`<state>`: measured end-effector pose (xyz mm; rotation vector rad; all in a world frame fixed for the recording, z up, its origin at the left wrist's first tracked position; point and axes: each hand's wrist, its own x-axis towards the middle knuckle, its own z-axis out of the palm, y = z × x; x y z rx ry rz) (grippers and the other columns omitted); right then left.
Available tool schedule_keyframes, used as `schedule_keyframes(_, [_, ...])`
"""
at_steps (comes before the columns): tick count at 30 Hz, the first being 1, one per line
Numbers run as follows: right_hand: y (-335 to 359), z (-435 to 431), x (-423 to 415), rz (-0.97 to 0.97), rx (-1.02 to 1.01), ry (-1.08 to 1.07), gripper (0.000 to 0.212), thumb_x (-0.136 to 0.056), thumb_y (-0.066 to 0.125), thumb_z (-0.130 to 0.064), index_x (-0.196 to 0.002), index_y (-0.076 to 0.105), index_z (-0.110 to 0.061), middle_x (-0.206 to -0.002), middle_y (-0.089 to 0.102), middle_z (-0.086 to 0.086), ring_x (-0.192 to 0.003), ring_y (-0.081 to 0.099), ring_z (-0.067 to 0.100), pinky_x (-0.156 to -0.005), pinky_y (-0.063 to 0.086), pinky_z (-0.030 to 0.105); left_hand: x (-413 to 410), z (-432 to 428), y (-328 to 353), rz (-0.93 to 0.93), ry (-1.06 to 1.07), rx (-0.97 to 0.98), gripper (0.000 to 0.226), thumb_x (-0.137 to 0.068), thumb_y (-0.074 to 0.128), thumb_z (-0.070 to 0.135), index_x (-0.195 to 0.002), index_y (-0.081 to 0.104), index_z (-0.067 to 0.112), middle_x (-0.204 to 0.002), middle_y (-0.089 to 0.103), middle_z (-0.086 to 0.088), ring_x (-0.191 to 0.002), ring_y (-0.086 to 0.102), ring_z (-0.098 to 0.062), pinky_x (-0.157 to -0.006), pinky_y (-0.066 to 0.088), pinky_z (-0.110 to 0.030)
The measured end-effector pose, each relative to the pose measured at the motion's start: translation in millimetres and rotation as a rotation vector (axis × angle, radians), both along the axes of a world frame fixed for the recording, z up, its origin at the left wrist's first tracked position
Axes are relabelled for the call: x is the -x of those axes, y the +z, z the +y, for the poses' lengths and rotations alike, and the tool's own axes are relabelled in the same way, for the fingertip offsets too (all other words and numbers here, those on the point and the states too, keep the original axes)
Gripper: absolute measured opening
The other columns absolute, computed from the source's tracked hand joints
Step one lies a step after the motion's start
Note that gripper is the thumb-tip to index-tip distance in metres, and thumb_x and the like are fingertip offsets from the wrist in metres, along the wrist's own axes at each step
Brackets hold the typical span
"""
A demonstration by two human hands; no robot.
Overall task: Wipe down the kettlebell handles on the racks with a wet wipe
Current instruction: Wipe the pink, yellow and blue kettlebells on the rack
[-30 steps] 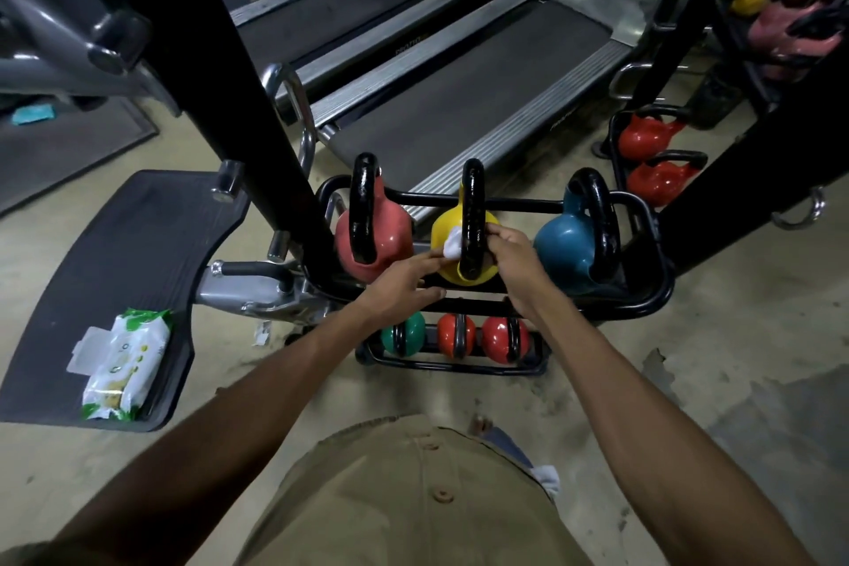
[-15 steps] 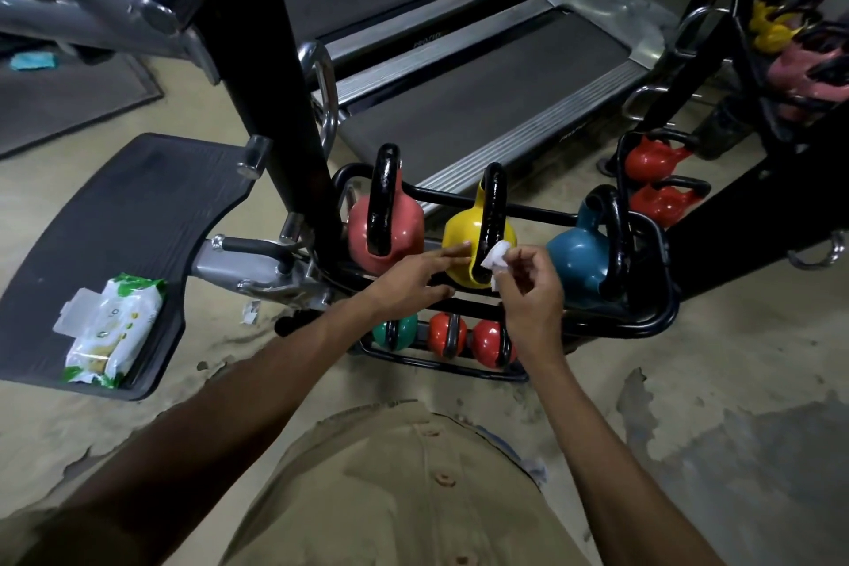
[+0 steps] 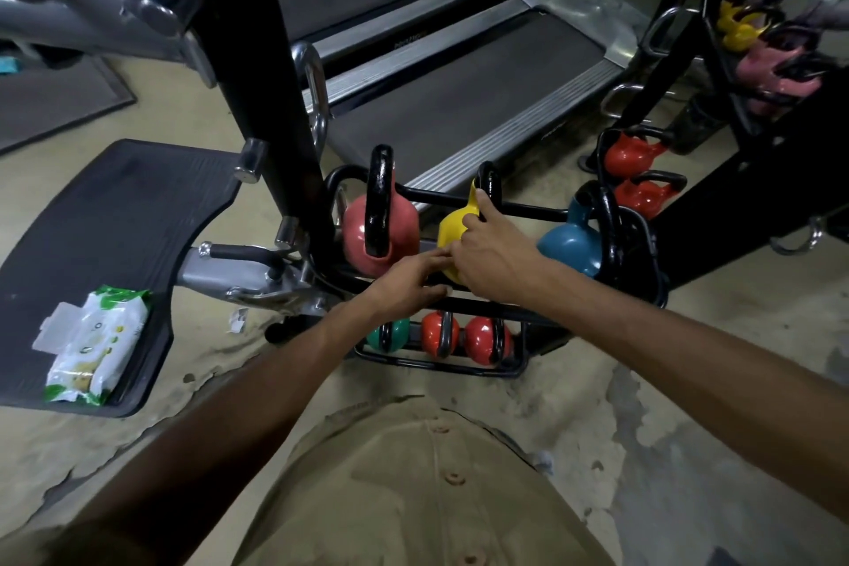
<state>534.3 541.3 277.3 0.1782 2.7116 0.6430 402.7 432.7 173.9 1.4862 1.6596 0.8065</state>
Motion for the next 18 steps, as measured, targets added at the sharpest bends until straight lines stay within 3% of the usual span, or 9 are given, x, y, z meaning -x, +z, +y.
schedule_keyframes(2, [2.6, -0.2, 3.5, -0.052, 0.025, 0.025, 0.022, -0.102, 0.048, -0.028, -0.101, 0.069, -0.021, -0.096, 0.073, 0.000, -0.106, 0.062, 0.027, -0.120, 0.023, 0.057, -1.0, -1.5, 0.7, -0.025, 0.003, -0.025, 0.044, -0.093, 0.066, 0.021, -0.136, 0.065, 0.016, -0.147, 0.055, 0.008, -0.128, 0.058, -0.012, -0.107, 0.051, -0.044])
schedule_keyframes(5, [-0.3, 3.6, -12.9, 0.058, 0.090, 0.183, 0.024, -0.100, 0.049, -0.023, -0.115, 0.068, -0.020, -0.108, 0.069, 0.004, -0.106, 0.060, 0.030, -0.114, 0.035, 0.053, 0.2, -1.4, -1.1, -0.042, 0.029, -0.004, 0.044, -0.094, 0.069, 0.018, -0.138, 0.064, 0.017, -0.151, 0.053, 0.008, -0.132, 0.056, -0.010, -0.110, 0.049, -0.044])
schedule_keyframes(8, [-9.8, 8.4, -37.6, 0.180, 0.104, 0.308, 0.020, -0.093, 0.058, -0.021, -0.109, 0.071, -0.018, -0.119, 0.064, 0.010, -0.114, 0.058, 0.032, -0.116, 0.035, 0.056, 2.1, -0.1, 1.1, -0.058, 0.016, 0.024, 0.048, -0.097, 0.069, 0.017, -0.143, 0.060, 0.025, -0.158, 0.045, 0.015, -0.139, 0.050, -0.006, -0.115, 0.046, -0.041])
schedule_keyframes(11, [-14.2, 16.7, -52.4, 0.296, 0.123, 0.292, 0.025, -0.093, 0.061, -0.024, -0.115, 0.069, -0.016, -0.131, 0.058, 0.013, -0.128, 0.052, 0.032, -0.120, 0.031, 0.054, 3.8, 0.2, 7.3, -0.036, -0.006, 0.032, 0.052, -0.098, 0.068, 0.015, -0.147, 0.056, 0.028, -0.162, 0.036, 0.021, -0.141, 0.045, -0.002, -0.114, 0.046, -0.031])
schedule_keyframes(14, [-7.3, 27.7, -44.6, 0.584, 0.239, 0.100, 0.027, -0.099, 0.054, -0.027, -0.115, 0.070, -0.013, -0.124, 0.061, 0.013, -0.118, 0.055, 0.031, -0.108, 0.041, 0.048, 5.5, 1.1, 11.9, 0.031, -0.047, 0.046, 0.055, -0.099, 0.067, 0.017, -0.150, 0.052, 0.030, -0.164, 0.026, 0.029, -0.145, 0.036, 0.000, -0.112, 0.037, -0.021])
schedule_keyframes(18, [-15.9, 8.5, -39.3, 1.212, 0.740, -0.578, 0.017, -0.100, 0.064, -0.026, -0.112, 0.075, -0.020, -0.109, 0.063, 0.000, -0.099, 0.062, 0.014, -0.085, 0.054, 0.033, 5.5, 2.1, 14.3, 0.053, -0.075, 0.043, 0.056, -0.099, 0.066, 0.015, -0.152, 0.050, 0.028, -0.164, 0.020, 0.035, -0.150, 0.029, 0.001, -0.117, 0.031, -0.026])
